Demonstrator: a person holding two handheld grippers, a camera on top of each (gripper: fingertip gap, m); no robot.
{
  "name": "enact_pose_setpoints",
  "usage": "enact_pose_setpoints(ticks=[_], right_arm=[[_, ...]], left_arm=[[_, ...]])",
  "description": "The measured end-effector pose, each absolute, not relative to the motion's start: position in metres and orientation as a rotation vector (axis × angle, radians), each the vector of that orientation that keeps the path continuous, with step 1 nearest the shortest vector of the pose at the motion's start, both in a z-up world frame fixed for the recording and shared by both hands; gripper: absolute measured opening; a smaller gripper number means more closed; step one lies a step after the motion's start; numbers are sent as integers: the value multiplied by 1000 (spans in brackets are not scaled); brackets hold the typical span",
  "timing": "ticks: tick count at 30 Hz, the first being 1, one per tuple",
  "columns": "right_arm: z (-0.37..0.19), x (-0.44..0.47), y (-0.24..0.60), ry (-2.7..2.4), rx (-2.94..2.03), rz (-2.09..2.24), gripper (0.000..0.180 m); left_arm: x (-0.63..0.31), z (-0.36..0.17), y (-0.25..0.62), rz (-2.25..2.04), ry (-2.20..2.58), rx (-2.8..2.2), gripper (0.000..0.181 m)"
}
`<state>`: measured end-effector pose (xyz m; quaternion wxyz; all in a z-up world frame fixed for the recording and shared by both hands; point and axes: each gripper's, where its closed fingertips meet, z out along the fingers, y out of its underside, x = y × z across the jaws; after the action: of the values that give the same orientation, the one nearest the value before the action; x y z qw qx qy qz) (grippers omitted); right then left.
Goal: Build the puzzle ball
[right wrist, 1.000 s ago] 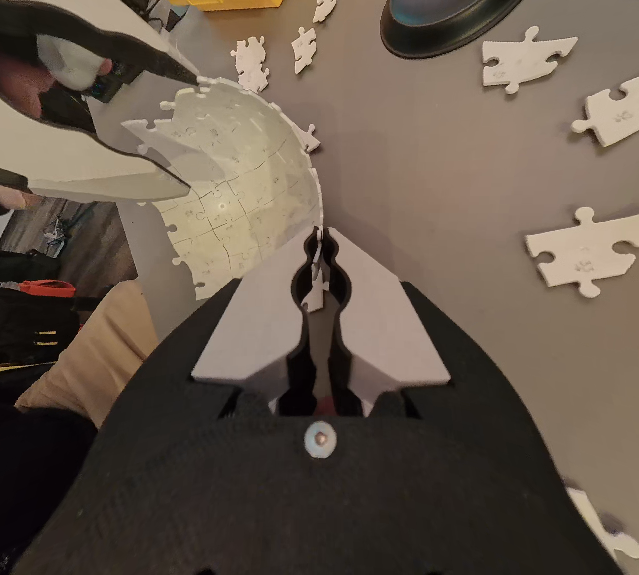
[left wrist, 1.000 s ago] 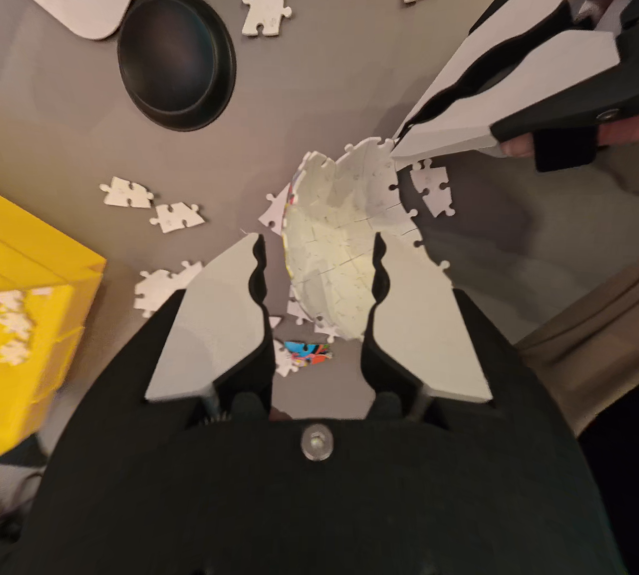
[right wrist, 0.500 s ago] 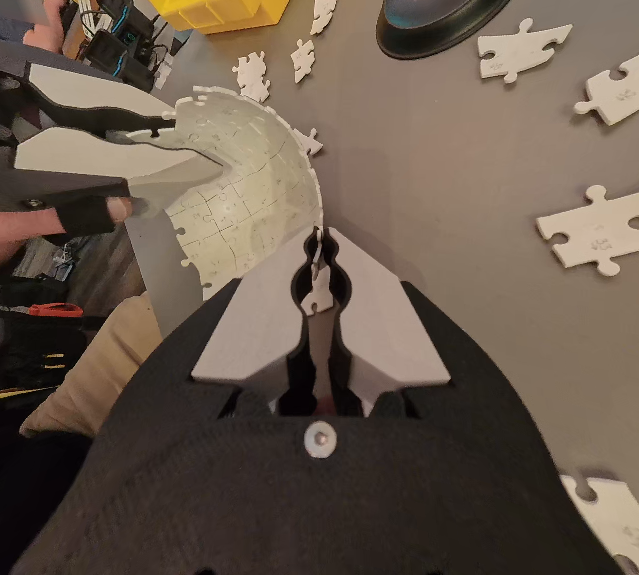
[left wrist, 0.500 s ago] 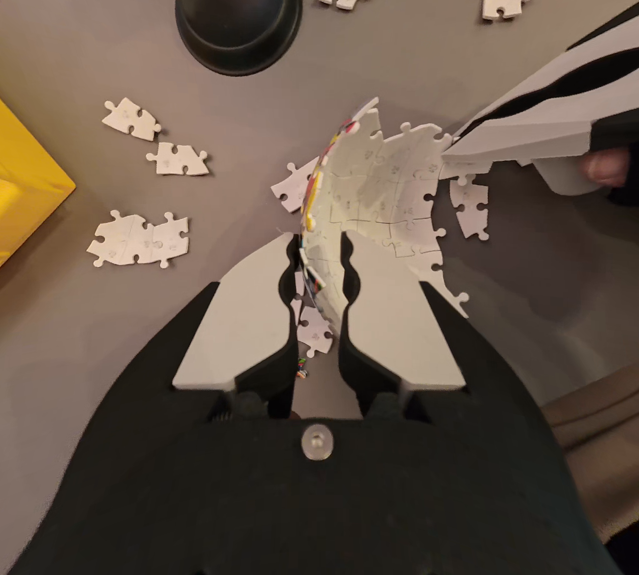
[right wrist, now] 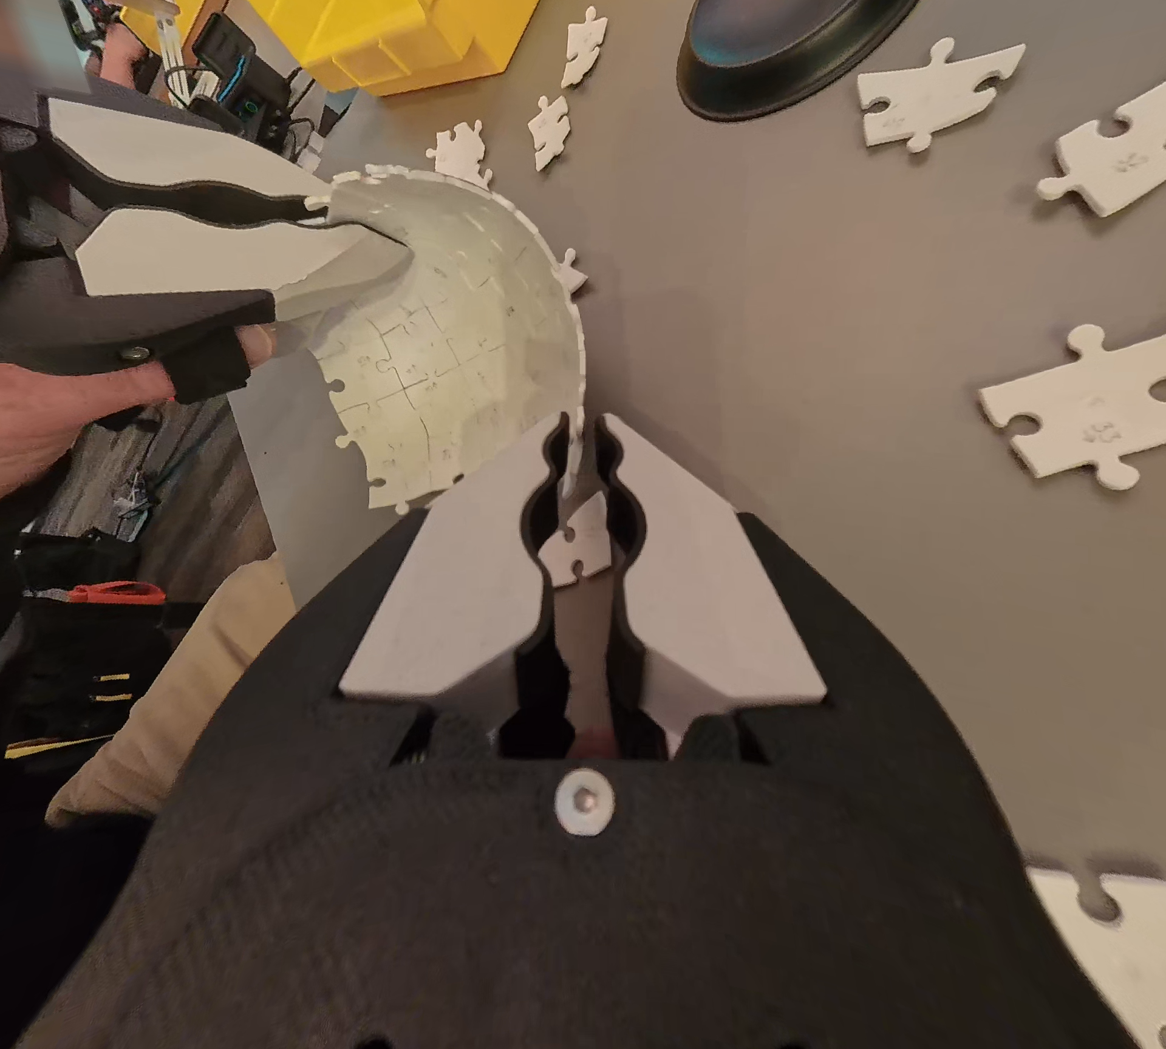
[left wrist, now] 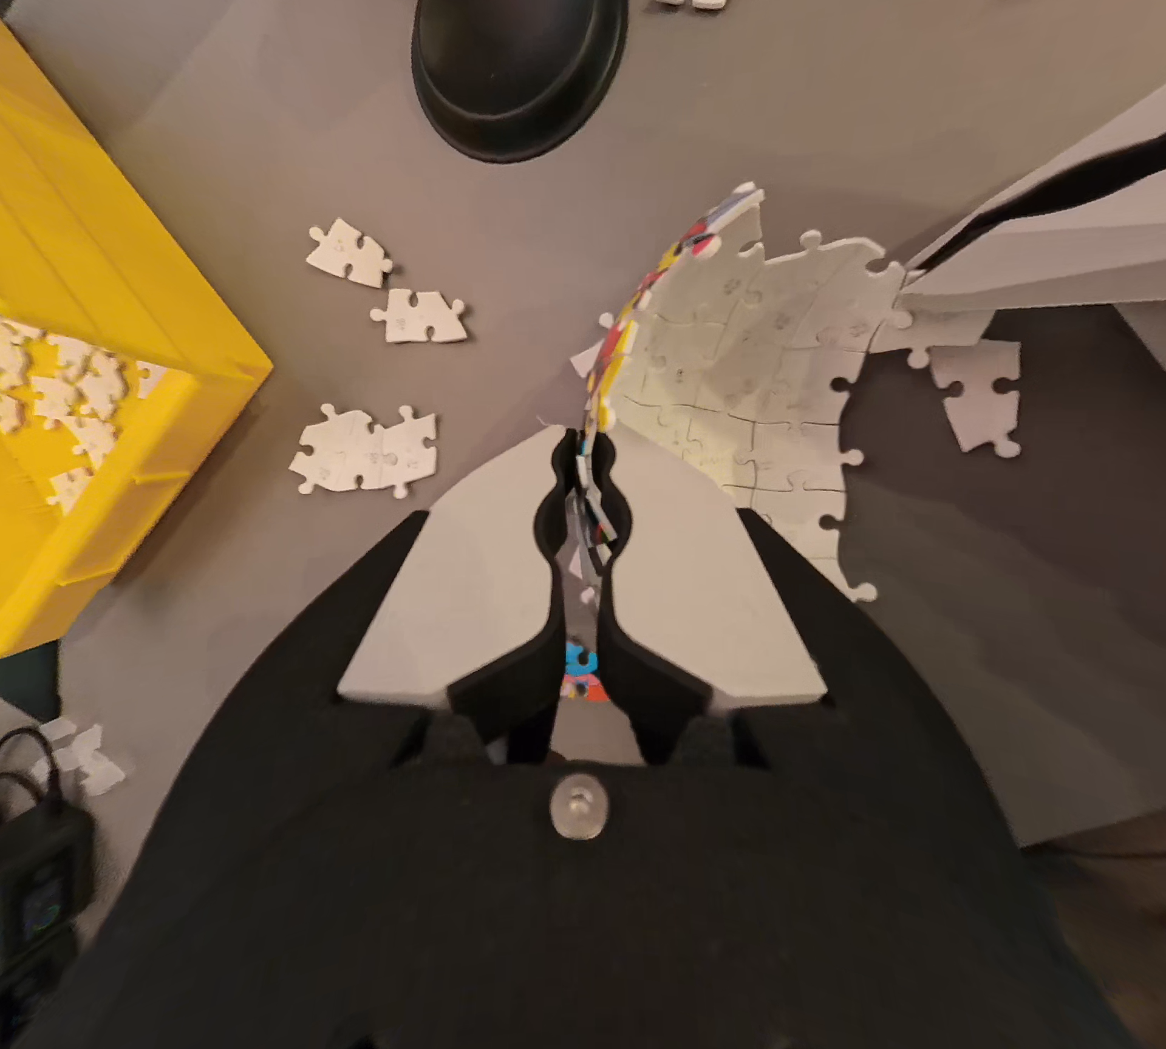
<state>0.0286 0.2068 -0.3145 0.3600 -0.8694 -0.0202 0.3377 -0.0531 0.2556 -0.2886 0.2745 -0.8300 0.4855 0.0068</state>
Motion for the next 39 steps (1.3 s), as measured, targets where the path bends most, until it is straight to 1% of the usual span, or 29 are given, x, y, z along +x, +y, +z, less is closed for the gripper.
enact_pose_setpoints(ticks=[7,9,12,15,19,21,22,24,26,31,37,39], right_arm=[[-312,37,202,-71,-2256,847,20],[-310,43,197,-119,-2277,797,20],[-311,49,182,-260,-2323,689,16],[-321,43,163,-408,-2381,633,17],[-330,32,157,-513,-2404,563,30],[-334,28,158,-549,-2411,509,40],[-336,28,159,-569,-2409,467,41],[-338,26,162,-593,-2403,397,38],[-339,24,164,-621,-2392,334,29],[-339,20,165,-669,-2378,303,29],[-336,18,167,-813,-2317,181,11],[-331,15,167,-809,-2303,201,6]], left_arm=[[-50,-278,261,99,1324,-2181,3],[-50,-277,262,144,1344,-2162,3],[-47,-276,260,160,1357,-2151,3],[-42,-274,260,184,1375,-2132,3],[-36,-273,260,190,1386,-2124,3],[-35,-272,259,185,1384,-2124,3],[-35,-271,259,193,1384,-2119,3],[-35,-272,258,178,1381,-2128,3],[-36,-273,258,179,1380,-2128,3],[-36,-273,258,174,1392,-2115,3],[-39,-276,256,167,1404,-2108,3],[-40,-276,256,157,1401,-2114,3]])
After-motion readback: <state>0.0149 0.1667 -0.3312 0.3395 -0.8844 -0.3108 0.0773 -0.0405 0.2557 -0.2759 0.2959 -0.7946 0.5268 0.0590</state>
